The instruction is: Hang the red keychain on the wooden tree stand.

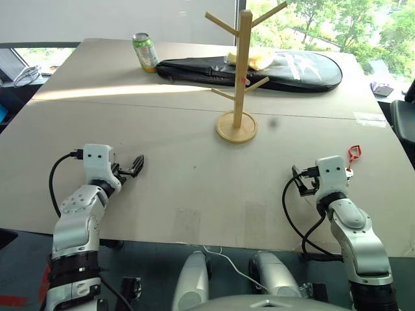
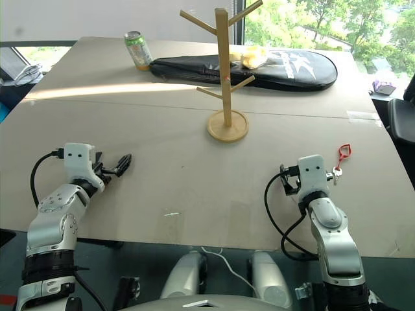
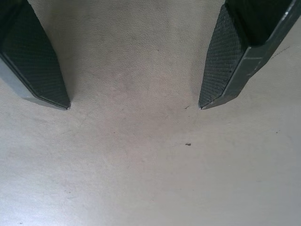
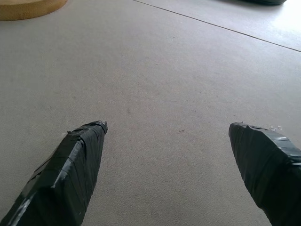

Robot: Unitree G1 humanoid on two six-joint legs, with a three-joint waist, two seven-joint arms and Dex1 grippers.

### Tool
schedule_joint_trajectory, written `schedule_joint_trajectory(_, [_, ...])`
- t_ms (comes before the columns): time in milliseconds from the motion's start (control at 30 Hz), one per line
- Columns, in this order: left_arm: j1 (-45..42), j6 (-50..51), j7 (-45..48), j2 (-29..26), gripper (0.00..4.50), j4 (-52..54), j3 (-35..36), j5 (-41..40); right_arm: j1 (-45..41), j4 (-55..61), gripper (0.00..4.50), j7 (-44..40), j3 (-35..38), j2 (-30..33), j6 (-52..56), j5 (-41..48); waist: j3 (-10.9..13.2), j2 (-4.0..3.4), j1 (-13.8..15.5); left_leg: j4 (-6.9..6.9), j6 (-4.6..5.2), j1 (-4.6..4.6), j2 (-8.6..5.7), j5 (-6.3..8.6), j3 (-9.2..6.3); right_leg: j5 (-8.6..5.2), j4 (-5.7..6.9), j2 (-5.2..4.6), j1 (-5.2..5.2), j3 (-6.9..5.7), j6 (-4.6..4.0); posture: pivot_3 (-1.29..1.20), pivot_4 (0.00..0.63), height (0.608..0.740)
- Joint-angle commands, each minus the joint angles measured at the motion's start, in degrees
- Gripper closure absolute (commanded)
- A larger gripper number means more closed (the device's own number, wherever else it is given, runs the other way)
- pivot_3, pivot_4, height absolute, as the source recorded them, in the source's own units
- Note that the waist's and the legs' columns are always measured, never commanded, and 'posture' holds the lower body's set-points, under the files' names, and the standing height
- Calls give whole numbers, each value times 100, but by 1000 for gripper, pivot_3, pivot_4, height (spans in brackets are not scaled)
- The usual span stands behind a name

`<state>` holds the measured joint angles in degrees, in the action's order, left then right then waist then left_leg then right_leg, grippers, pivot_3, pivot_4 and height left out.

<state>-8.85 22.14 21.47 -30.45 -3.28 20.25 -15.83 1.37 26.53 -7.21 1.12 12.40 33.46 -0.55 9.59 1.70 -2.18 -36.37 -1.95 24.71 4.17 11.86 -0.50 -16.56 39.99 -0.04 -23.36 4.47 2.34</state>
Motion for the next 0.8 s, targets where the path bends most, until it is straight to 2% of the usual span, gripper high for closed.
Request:
schedule_joint_trajectory(33, [-394, 573, 939, -482, 0, 661, -433, -476, -18, 823, 52, 86, 635, 211, 307, -42, 0, 0, 0, 0, 0, 0, 0, 0, 0, 0, 0, 0, 0, 0, 0, 0, 150, 740])
schedule_joint_trajectory(100, [-1105, 1274, 2330, -1112, 0, 1337, -1159, -1084, -82, 1374, 52, 134, 1352, 448, 893, -30, 15, 2, 149, -6, -1, 15, -1, -1, -11, 0, 5, 1, -3, -10, 0, 0, 150, 740])
schedule_joint_trajectory(200, [-1783, 1523, 3036, -1345, 0, 1466, -1692, -1309, -310, 1542, 52, 140, 1701, 565, 1376, 72, 1, -1, 208, -28, -11, 43, -14, -6, -44, 0, -11, -2, 0, -31, 1, 0, 150, 740])
schedule_joint_trajectory(300, [-2276, 1573, 3235, -1256, 0, 1316, -1906, -1350, -379, 1666, 52, 88, 1825, 593, 1668, 131, -36, -30, 55, -1, -8, -21, -13, -4, -30, -4, -23, 5, 47, -13, 0, 0, 150, 740])
schedule_joint_trajectory(400, [-2512, 1529, 3484, -1203, 0, 1272, -2076, -1374, -340, 1750, 52, 84, 1994, 543, 1953, 227, -34, -45, -59, 6, -6, -22, -5, -5, -30, -8, -7, 20, 33, -4, -8, 0, 150, 740])
schedule_joint_trajectory(667, [-3460, 1633, 4403, -764, 0, 1165, -2685, -1635, -1037, 859, 52, -106, 2430, 375, 2717, 896, -34, -45, -11, -11, -6, -4, -4, -5, -34, -7, -5, 25, 29, -4, -7, 0, 150, 740])
schedule_joint_trajectory(800, [-3867, 1267, 4612, -492, 0, 713, -2977, -1305, -1462, 108, 52, -94, 2331, 474, 2684, 969, -36, -51, -14, -10, -6, -3, -5, -5, -34, -7, -7, 26, 28, -4, -8, 0, 150, 740])
